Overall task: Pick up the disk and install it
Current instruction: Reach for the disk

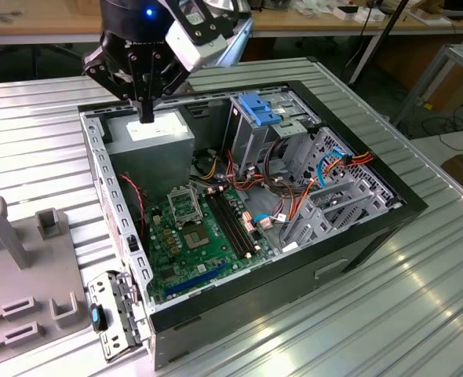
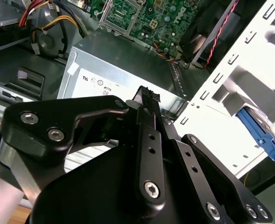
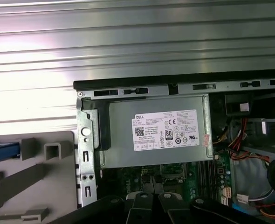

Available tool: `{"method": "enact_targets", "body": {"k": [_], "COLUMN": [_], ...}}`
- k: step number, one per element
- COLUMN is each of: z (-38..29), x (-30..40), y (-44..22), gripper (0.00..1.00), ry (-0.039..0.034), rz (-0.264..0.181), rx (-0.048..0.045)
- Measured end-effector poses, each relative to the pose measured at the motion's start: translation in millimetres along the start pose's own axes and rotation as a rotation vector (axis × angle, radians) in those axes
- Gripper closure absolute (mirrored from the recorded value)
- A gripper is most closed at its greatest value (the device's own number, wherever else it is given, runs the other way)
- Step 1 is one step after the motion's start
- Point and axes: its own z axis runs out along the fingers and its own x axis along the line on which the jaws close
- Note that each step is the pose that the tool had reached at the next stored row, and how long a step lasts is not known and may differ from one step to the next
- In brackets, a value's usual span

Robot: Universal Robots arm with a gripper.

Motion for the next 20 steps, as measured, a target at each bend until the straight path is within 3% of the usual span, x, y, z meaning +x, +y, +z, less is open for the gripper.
{"method": "enact_targets", "body": {"k": [20], "z": [-0.7], "x": [21.9], "y": [-4.4], "gripper": [0.89], "ry": [0.0], "rz": [0.0], "rx": [0.0]}}
